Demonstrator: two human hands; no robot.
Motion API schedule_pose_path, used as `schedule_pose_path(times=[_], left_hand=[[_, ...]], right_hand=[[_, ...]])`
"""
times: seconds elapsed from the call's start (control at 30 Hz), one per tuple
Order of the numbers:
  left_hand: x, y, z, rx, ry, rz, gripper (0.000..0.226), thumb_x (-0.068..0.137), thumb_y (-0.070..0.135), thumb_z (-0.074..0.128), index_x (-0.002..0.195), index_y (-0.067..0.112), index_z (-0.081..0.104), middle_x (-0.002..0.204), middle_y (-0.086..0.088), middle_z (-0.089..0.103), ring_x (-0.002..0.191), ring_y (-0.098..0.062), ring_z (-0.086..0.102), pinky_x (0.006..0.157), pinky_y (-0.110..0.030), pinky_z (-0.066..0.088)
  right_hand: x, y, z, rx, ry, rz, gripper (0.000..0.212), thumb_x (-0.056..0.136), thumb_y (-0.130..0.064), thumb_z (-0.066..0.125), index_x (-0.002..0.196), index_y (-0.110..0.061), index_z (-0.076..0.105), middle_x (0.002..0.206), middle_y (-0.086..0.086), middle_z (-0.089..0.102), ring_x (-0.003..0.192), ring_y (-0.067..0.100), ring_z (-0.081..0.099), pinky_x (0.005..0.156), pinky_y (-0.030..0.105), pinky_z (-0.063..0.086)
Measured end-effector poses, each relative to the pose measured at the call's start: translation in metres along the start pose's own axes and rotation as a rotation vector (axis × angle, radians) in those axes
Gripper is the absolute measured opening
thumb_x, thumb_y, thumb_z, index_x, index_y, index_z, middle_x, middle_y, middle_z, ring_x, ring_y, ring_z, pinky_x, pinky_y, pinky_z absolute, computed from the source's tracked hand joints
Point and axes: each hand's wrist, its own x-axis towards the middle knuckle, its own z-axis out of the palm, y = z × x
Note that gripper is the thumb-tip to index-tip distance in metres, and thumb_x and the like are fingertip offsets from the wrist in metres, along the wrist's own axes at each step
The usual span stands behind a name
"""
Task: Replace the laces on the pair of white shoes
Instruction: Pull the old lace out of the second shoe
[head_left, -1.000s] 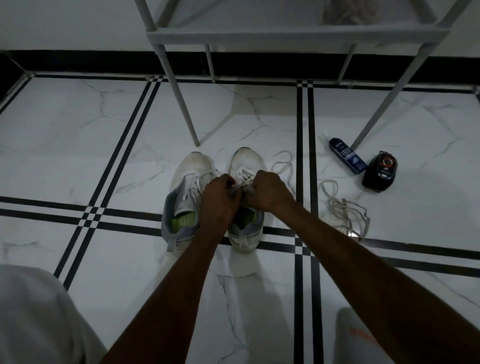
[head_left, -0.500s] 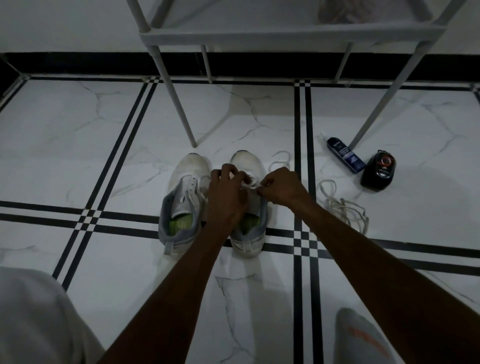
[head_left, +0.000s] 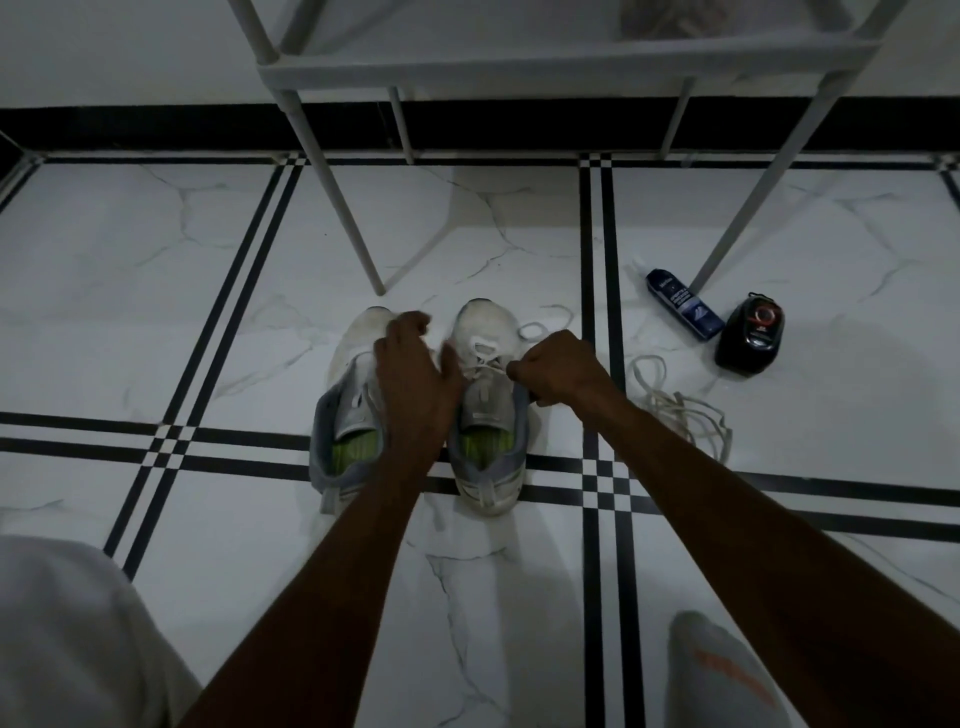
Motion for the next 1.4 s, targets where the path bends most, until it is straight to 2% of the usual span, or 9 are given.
schedule_pose_path(times=[0.13, 0.3, 0.5, 0.7, 0.9, 1.03, 1.1, 1.27, 1.4], left_hand=[[-0.011, 0.006, 0.013, 0.272, -0.338, 0.345, 0.030, 0.086, 0.029, 0.071, 0.115, 0.021, 0.070, 0.130, -0.002, 0.057, 0.125, -0.029, 0.041, 0.098, -0.044, 0.038], [-0.009, 0.001, 0.019, 0.355, -0.349, 0.399, 0.019, 0.091, 0.023, 0.066, 0.107, 0.016, 0.073, 0.125, -0.004, 0.062, 0.121, -0.031, 0.045, 0.094, -0.046, 0.036], [0.034, -0.015, -0.025, 0.084, 0.304, -0.476, 0.021, 0.093, 0.020, 0.056, 0.110, 0.009, 0.059, 0.120, -0.016, 0.056, 0.113, -0.036, 0.050, 0.092, -0.051, 0.048], [0.006, 0.013, 0.001, 0.218, -0.261, 0.282, 0.034, 0.077, 0.026, 0.065, 0.111, 0.022, 0.065, 0.128, -0.006, 0.054, 0.121, -0.032, 0.044, 0.099, -0.045, 0.039], [-0.010, 0.014, 0.015, 0.322, -0.375, 0.354, 0.020, 0.091, 0.020, 0.065, 0.109, 0.016, 0.073, 0.127, -0.005, 0.060, 0.124, -0.031, 0.043, 0.100, -0.047, 0.039], [0.016, -0.002, -0.010, 0.112, 0.124, -0.284, 0.019, 0.093, 0.025, 0.059, 0.105, 0.012, 0.067, 0.114, -0.011, 0.063, 0.111, -0.032, 0.054, 0.090, -0.041, 0.042], [0.024, -0.010, -0.020, 0.222, 0.118, -0.411, 0.023, 0.093, 0.026, 0.059, 0.112, 0.014, 0.063, 0.122, -0.012, 0.059, 0.119, -0.035, 0.048, 0.093, -0.047, 0.040], [-0.002, 0.008, -0.001, 0.257, -0.189, 0.192, 0.043, 0.085, 0.036, 0.068, 0.125, 0.025, 0.059, 0.138, -0.005, 0.049, 0.133, -0.032, 0.034, 0.105, -0.050, 0.035], [-0.012, 0.003, 0.016, 0.326, -0.285, 0.315, 0.019, 0.087, 0.026, 0.069, 0.105, 0.024, 0.073, 0.141, 0.000, 0.049, 0.133, -0.028, 0.023, 0.105, -0.052, 0.022]], right_hand=[[0.003, -0.003, -0.001, -0.017, -0.028, -0.006, 0.041, 0.084, -0.039, 0.075, 0.084, 0.002, 0.072, 0.078, 0.014, 0.073, 0.067, 0.023, 0.073, 0.067, 0.038, 0.063], [0.001, -0.002, -0.002, -0.017, -0.030, 0.002, 0.041, 0.084, -0.037, 0.073, 0.082, 0.004, 0.072, 0.076, 0.013, 0.073, 0.067, 0.022, 0.073, 0.067, 0.035, 0.063], [0.001, 0.006, -0.007, 0.015, 0.010, 0.017, 0.040, 0.084, -0.034, 0.073, 0.079, 0.005, 0.072, 0.072, 0.014, 0.073, 0.057, 0.018, 0.069, 0.056, 0.028, 0.060], [0.002, 0.003, -0.009, 0.021, -0.017, -0.036, 0.045, 0.083, -0.040, 0.074, 0.079, 0.005, 0.074, 0.071, 0.013, 0.073, 0.064, 0.023, 0.073, 0.065, 0.035, 0.063], [-0.001, 0.003, -0.005, 0.025, -0.037, -0.015, 0.049, 0.079, -0.047, 0.075, 0.073, 0.001, 0.073, 0.069, 0.012, 0.073, 0.064, 0.022, 0.073, 0.067, 0.036, 0.063], [0.000, 0.005, -0.005, 0.025, -0.012, -0.008, 0.041, 0.083, -0.037, 0.073, 0.087, 0.004, 0.076, 0.077, 0.014, 0.075, 0.070, 0.026, 0.074, 0.071, 0.040, 0.063], [-0.002, 0.005, -0.002, 0.044, -0.010, -0.036, 0.041, 0.084, -0.037, 0.073, 0.087, 0.004, 0.076, 0.077, 0.015, 0.075, 0.070, 0.027, 0.074, 0.072, 0.042, 0.063], [-0.003, 0.001, 0.001, -0.024, -0.023, -0.066, 0.045, 0.084, -0.044, 0.072, 0.082, 0.001, 0.077, 0.074, 0.013, 0.075, 0.066, 0.024, 0.073, 0.069, 0.039, 0.063], [-0.003, 0.000, 0.001, -0.016, -0.023, -0.070, 0.044, 0.084, -0.045, 0.072, 0.081, -0.001, 0.077, 0.074, 0.012, 0.074, 0.067, 0.023, 0.073, 0.070, 0.039, 0.063]])
